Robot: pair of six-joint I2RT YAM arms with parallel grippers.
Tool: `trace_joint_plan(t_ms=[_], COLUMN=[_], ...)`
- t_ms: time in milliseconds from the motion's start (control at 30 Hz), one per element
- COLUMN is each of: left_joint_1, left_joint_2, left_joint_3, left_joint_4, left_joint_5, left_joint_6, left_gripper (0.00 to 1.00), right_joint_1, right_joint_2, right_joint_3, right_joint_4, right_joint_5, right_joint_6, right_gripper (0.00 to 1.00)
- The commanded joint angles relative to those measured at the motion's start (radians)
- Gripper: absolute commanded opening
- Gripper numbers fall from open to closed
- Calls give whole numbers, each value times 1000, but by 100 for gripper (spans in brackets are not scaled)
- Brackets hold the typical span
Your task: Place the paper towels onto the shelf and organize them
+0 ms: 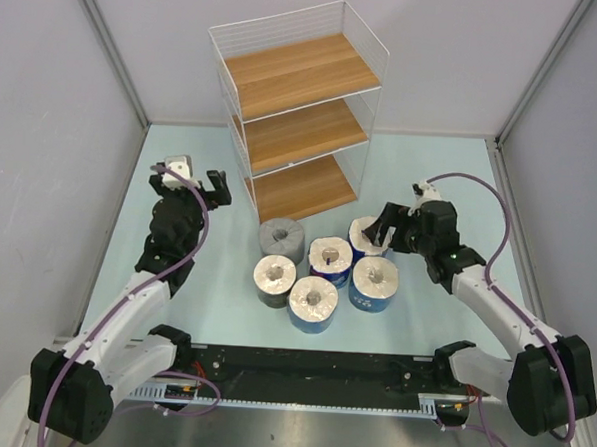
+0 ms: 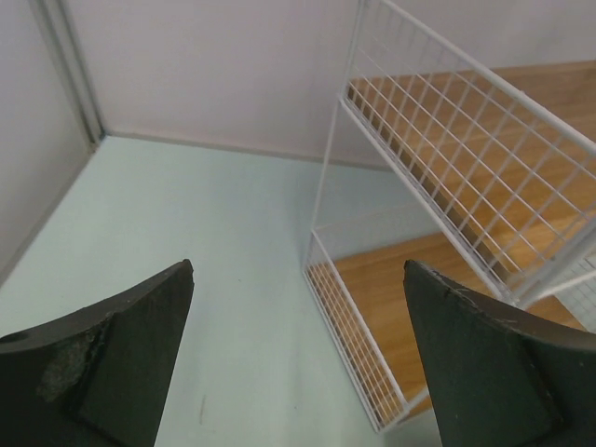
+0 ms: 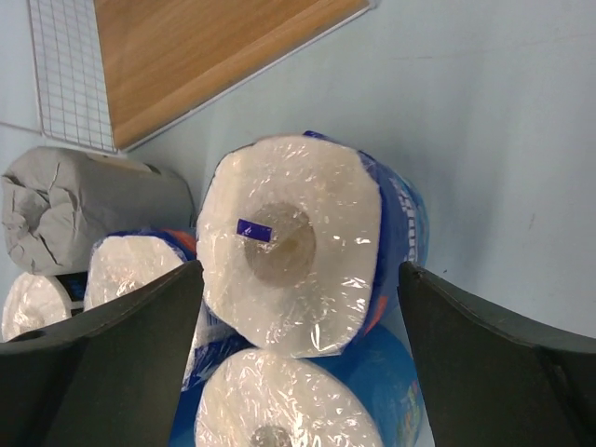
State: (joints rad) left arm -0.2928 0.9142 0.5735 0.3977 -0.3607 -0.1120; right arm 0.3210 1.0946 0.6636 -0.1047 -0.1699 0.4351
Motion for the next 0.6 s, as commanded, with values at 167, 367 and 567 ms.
trace_joint_plan(t_ms=[167,367,567], left_joint_1=[-5,-5,-5], left_joint_2=[-90,-87,-87], left_joint_3=[49,61,68], left_joint_4=[-140,-152,-152], left_joint_5=[114,146,175], left_joint_6=[-51,-58,-63], left_gripper=[100,100,100], right_joint_1=[110,127,133], right_joint_2=[73,100,152], right_joint_3=[113,142,166], right_joint_4=[-78,-104,-155], right_joint_5=[236,309,357], right_joint_6=[-4,8,13], right_gripper=[84,82,79])
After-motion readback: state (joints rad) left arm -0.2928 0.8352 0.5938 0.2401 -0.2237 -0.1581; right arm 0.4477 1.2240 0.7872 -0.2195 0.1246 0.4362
